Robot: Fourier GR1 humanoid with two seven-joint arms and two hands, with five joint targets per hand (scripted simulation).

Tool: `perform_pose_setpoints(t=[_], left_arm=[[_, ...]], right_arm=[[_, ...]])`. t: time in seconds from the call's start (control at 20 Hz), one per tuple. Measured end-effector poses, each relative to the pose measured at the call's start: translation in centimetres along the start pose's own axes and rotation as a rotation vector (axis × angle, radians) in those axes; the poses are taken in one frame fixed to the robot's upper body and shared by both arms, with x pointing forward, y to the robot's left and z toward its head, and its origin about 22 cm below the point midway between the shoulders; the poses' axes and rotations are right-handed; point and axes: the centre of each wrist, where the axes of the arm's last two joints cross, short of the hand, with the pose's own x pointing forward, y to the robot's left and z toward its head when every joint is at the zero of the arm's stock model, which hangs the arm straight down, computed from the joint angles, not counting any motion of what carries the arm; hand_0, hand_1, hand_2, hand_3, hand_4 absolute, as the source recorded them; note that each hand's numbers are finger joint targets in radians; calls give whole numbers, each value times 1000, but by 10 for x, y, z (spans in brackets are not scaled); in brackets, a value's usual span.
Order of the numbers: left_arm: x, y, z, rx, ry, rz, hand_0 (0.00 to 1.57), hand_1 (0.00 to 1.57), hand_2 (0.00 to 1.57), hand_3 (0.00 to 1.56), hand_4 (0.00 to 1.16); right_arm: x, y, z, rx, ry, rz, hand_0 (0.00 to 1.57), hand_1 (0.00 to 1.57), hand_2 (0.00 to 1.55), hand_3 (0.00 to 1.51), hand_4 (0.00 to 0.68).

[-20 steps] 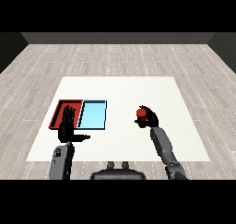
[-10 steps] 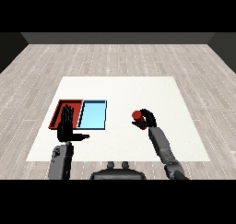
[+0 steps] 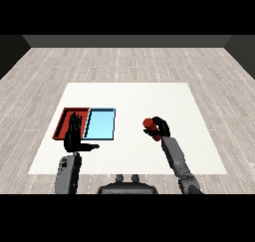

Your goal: Pick the red can and put it in the red box

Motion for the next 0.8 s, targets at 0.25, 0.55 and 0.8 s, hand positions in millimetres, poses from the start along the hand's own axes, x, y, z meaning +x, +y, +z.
perform_pose_setpoints(t=[0.25, 0.55, 0.8], left_arm=[[-9, -3, 4, -6, 7, 6, 0, 0, 0, 0, 0], [-9, -7, 5, -24, 18, -7, 0, 0, 0, 0, 0], [4, -20, -2, -71, 10, 0, 0, 0, 0, 0, 0]], right_arm=[[20, -3, 1, -11, -71, -4, 1547, 1547, 1458, 1383, 581], [52, -10, 3, -23, -175, -19, 1515, 1515, 1460, 1383, 608], [81, -23, 16, -19, -270, -35, 1505, 1505, 1455, 1403, 643]])
